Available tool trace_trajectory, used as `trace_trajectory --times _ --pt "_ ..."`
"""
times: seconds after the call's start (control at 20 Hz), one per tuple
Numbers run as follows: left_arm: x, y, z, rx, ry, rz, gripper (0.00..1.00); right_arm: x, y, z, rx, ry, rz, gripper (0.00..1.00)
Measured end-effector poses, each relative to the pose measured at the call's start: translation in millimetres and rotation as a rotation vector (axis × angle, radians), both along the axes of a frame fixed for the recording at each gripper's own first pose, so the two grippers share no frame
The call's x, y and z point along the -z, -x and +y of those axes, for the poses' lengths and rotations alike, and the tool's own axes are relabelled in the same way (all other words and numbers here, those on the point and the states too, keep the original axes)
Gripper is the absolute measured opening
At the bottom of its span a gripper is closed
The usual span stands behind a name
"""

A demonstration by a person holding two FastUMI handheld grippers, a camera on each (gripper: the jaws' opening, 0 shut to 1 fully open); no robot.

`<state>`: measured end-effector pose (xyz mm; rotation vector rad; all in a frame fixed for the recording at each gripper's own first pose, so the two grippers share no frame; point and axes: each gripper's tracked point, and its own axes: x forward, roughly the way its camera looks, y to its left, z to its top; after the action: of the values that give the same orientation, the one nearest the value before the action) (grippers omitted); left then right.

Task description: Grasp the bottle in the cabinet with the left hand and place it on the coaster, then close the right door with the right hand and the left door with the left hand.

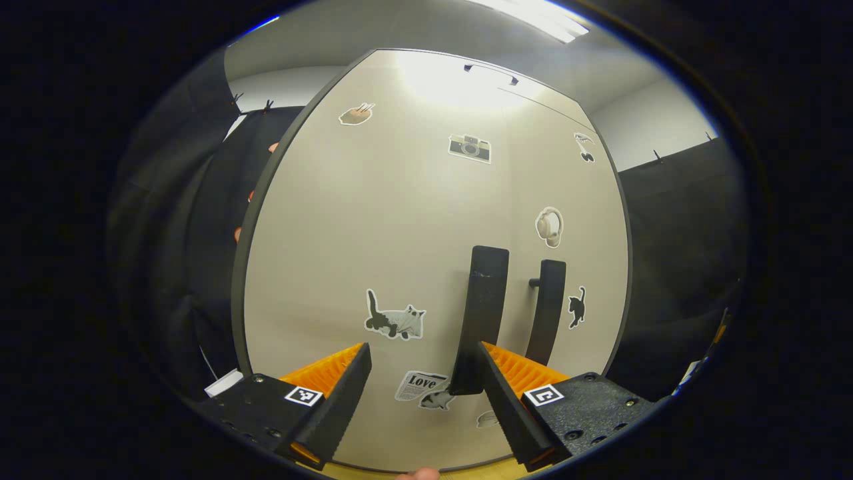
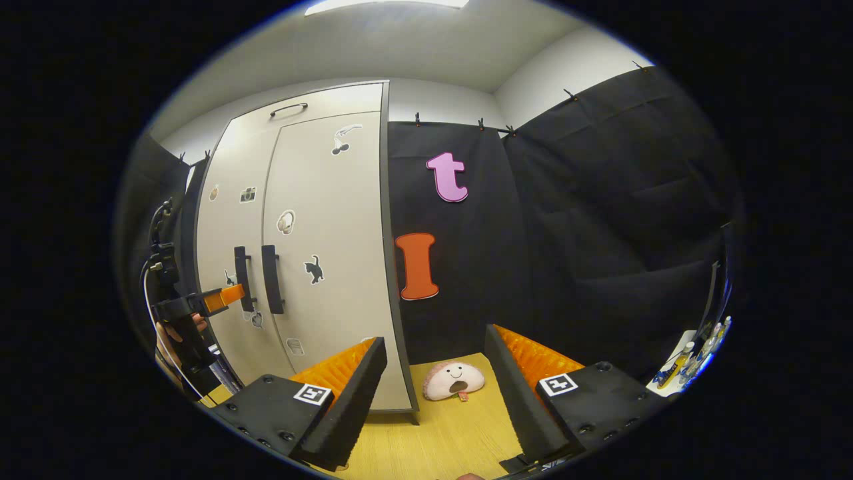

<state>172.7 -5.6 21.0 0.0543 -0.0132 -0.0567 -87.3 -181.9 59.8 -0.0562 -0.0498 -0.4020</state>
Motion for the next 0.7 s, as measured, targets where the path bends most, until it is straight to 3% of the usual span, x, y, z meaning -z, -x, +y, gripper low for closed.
trace_trajectory --times 0.25,0.7 --pt "-16 22 12 -0.015 0.009 -0.028 0.95 2 -9 20 -0.052 -0.005 0.011 0.98" --pt "-45 111 61 -0.115 -0.019 -0.059 0.95 5 -38 73 -0.213 0.002 0.011 0.98"
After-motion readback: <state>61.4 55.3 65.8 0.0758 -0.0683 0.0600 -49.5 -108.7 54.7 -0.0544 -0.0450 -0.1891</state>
